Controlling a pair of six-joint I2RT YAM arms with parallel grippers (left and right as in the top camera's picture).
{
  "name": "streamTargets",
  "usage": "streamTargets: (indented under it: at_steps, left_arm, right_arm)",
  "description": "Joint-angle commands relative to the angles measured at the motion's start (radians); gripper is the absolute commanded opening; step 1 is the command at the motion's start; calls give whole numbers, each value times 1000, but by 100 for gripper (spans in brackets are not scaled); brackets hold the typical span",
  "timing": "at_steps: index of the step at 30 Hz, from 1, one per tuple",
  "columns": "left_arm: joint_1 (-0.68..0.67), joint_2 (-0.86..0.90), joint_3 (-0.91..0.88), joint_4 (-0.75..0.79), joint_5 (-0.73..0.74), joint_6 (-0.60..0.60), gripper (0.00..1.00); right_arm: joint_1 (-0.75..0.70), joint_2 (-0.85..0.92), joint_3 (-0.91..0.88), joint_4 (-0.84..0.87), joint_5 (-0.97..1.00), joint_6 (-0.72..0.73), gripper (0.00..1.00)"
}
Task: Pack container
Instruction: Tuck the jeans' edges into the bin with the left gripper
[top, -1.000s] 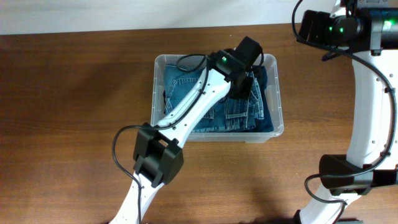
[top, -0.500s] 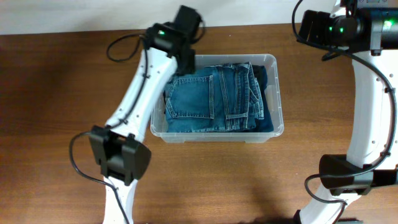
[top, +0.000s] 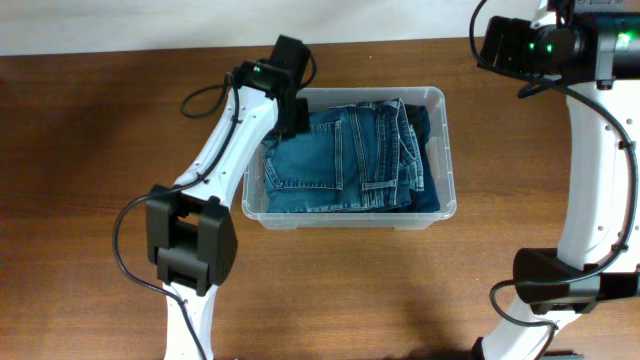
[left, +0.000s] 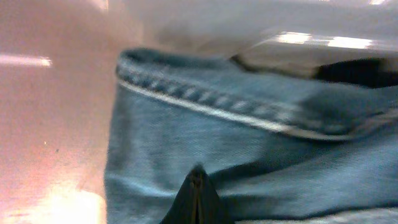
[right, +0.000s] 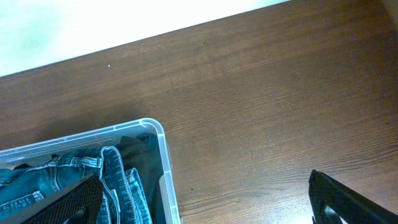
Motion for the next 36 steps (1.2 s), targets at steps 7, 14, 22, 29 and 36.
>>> streamTargets:
  at_steps: [7, 14, 22, 29, 36]
  left_arm:
    - [-136, -172, 139, 61, 44, 8, 8]
    - [-248, -83, 118, 152, 36, 2, 10]
    - [-268, 143, 118, 193, 6, -21, 14]
    - [-242, 184, 145, 180, 137, 32, 8]
    - [-236, 7, 278, 75, 163, 32, 8]
  right_arm:
    - [-6, -3, 2, 0, 9, 4, 98]
    - [-6, -3, 2, 0, 9, 4, 98]
    - [-6, -3, 2, 0, 9, 4, 98]
    - [-6, -3, 2, 0, 9, 4, 98]
    - [-6, -3, 2, 0, 9, 4, 98]
